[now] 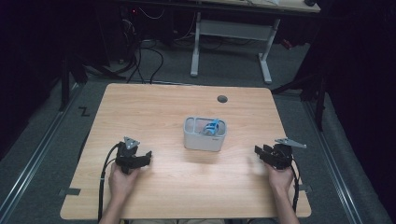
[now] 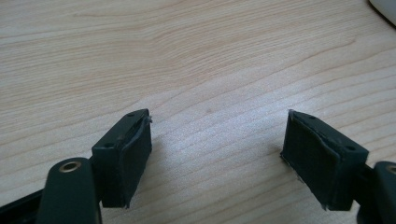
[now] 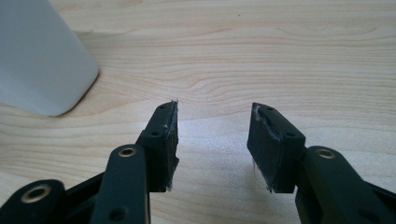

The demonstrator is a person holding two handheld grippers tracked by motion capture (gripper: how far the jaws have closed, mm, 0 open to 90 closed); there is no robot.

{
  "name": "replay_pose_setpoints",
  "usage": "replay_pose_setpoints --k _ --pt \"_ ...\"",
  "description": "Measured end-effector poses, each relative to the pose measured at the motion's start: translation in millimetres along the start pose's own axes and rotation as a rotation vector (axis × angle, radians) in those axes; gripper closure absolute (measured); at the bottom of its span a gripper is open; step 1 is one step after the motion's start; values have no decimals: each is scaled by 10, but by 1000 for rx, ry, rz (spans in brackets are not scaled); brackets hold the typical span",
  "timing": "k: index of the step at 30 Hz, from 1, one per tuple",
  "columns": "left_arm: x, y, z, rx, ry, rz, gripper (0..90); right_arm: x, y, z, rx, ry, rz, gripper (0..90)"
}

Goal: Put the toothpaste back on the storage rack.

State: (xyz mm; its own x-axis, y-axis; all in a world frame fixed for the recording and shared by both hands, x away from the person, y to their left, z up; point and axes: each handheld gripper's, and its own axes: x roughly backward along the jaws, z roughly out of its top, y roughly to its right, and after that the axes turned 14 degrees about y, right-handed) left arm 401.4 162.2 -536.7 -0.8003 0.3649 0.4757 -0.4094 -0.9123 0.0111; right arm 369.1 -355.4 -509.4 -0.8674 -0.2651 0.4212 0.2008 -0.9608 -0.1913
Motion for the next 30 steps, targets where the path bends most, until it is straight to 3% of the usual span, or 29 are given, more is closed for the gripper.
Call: replay_pose_setpoints --k 11,16,30 --pt "0 0 0 1 0 0 242 -71 10 -84 57 -32 -40 508" --pt "0 0 0 0 0 0 242 -74 31 -110 43 -10 -34 505" --pt "0 0 0 1 0 0 242 -122 19 -163 79 -39 -53 486"
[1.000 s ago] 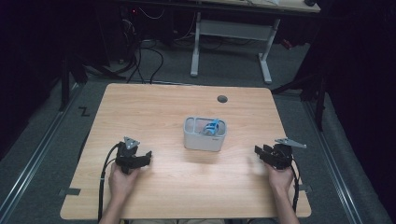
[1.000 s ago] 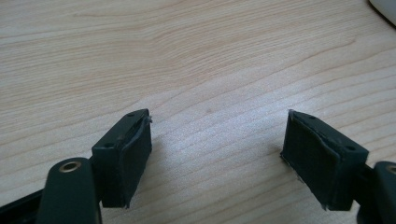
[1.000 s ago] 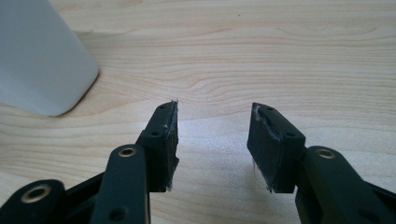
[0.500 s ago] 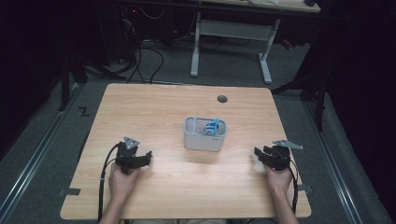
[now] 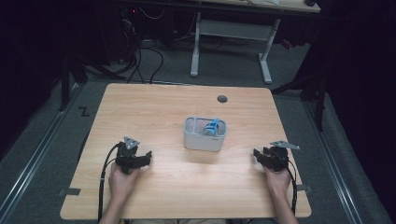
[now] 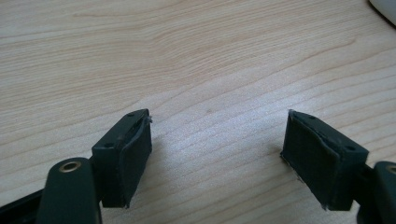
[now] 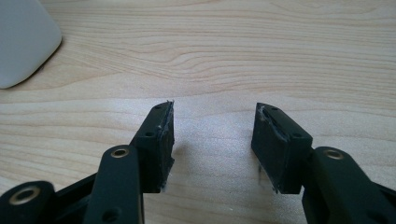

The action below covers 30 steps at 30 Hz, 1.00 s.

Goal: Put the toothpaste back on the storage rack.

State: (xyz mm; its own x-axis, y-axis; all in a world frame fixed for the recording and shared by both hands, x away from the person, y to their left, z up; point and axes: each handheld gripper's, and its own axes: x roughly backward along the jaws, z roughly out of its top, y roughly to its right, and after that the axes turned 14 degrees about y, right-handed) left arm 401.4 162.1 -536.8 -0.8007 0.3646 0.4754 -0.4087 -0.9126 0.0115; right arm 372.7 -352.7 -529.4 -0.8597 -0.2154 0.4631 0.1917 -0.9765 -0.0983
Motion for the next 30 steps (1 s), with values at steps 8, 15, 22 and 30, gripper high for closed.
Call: replay_pose_setpoints --k 8,15,22,30 --pt "0 0 0 0 0 0 242 -6 -20 -1 28 -7 -14 473" --pt "3 0 -1 1 0 0 242 -21 -108 -10 113 -22 -34 422" --pt "1 3 -1 2 -1 4 241 -19 -119 -11 118 -28 -26 379" --pt "2 8 -1 -2 -3 0 234 -18 -119 -13 120 -28 -19 369"
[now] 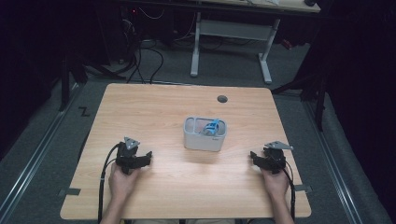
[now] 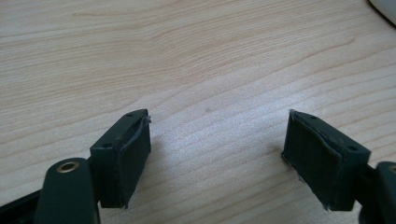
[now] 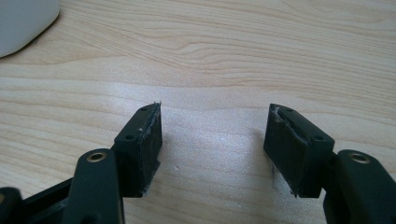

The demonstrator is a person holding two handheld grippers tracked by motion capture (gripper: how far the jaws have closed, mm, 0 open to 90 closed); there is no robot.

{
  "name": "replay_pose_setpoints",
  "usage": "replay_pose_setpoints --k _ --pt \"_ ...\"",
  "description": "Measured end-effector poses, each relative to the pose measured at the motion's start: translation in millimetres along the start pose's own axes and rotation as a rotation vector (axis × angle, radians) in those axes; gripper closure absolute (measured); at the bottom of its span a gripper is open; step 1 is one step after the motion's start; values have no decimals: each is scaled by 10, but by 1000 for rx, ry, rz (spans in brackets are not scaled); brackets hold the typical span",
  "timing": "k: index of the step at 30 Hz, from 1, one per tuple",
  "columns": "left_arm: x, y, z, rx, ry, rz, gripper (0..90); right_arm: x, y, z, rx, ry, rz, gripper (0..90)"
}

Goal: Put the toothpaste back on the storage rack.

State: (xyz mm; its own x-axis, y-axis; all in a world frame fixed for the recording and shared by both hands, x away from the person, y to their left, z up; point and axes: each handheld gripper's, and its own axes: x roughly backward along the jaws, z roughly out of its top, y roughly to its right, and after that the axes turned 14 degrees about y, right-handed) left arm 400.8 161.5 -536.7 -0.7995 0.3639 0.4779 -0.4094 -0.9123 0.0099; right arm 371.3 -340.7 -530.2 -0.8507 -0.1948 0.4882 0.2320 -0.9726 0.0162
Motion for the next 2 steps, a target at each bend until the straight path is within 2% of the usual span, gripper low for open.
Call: replay_pose_setpoints --k 2 --pt "0 0 0 0 0 0 233 1 0 0 0 0 0 369"
